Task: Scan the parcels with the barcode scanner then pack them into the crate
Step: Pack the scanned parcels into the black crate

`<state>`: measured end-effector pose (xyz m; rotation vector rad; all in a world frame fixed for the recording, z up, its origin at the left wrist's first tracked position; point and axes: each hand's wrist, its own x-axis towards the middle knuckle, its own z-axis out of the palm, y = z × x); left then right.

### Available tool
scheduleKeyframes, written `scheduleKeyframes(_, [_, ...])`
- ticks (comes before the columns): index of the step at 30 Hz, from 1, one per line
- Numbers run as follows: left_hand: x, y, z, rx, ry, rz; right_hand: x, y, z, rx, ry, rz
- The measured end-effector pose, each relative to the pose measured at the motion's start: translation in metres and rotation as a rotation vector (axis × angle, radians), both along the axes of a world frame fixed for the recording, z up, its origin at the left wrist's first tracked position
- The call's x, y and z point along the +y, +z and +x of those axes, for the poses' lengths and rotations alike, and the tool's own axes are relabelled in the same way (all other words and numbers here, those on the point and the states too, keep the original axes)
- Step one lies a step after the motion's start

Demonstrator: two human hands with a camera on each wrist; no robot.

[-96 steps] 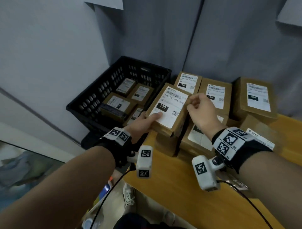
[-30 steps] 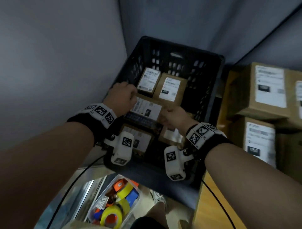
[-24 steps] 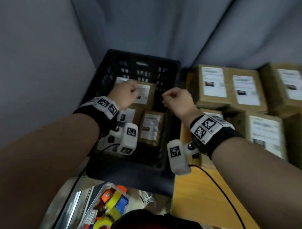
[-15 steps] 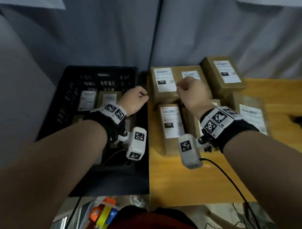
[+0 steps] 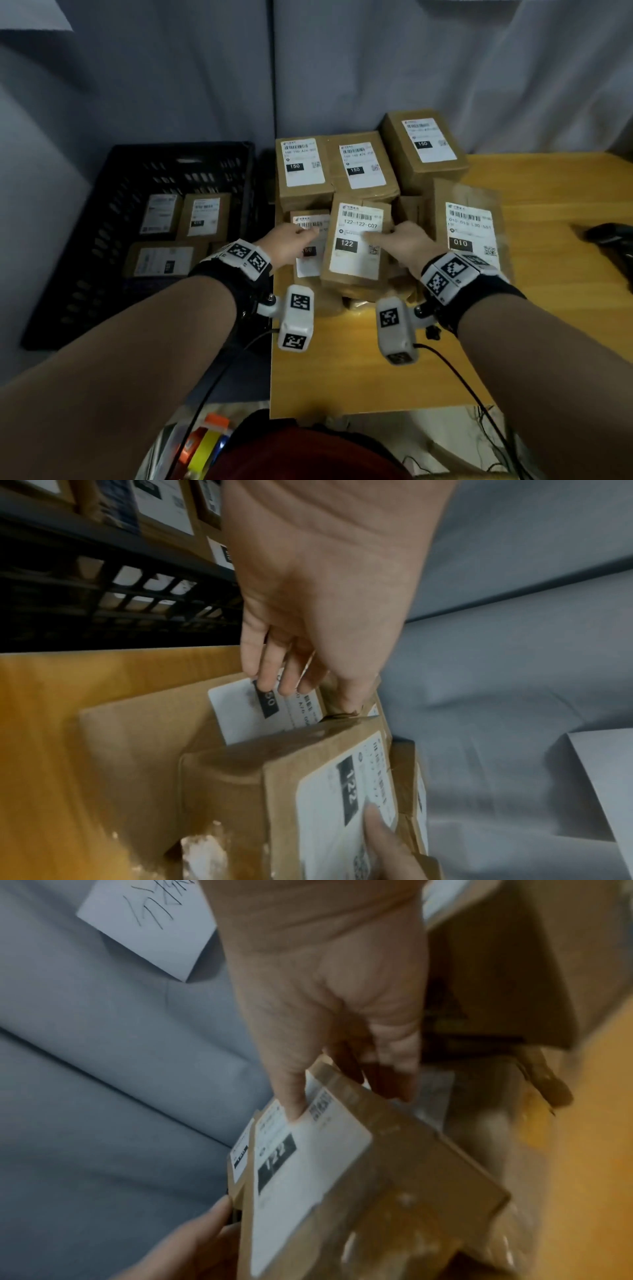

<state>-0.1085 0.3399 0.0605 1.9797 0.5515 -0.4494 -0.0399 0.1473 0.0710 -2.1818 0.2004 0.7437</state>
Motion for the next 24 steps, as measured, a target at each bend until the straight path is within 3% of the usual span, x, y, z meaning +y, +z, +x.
scheduleKeyframes(3, [-0.009,-0.002,-0.01,0.065,0.029,-0.101,0.007,-0.008,-0.013,0.157,-0.041,0.109])
scheduleKeyframes(8, [-0.01,0.001,-0.022,0.021,0.128,-0.306,0.015,-0.01,-0.02,0.045,-0.098,0.327])
scheduleKeyframes(12, [0.026,0.012,-0.031,-0.075,0.2,-0.492,0.033,0.006,-0.022,-0.046,0.006,0.489])
scheduleKeyframes(17, [0.095,0.025,-0.054,-0.034,0.216,-0.6,0.106,0.022,-0.032,-0.042,0.082,0.57])
scheduleKeyframes(21, [0.159,0.021,-0.073,-0.119,0.45,-0.55,0.186,0.008,-0.041,0.123,0.244,0.598])
scheduleKeyframes(24, [0.207,0.008,-0.087,-0.118,0.504,-0.412,0.248,-0.015,-0.045,0.244,0.23,0.602])
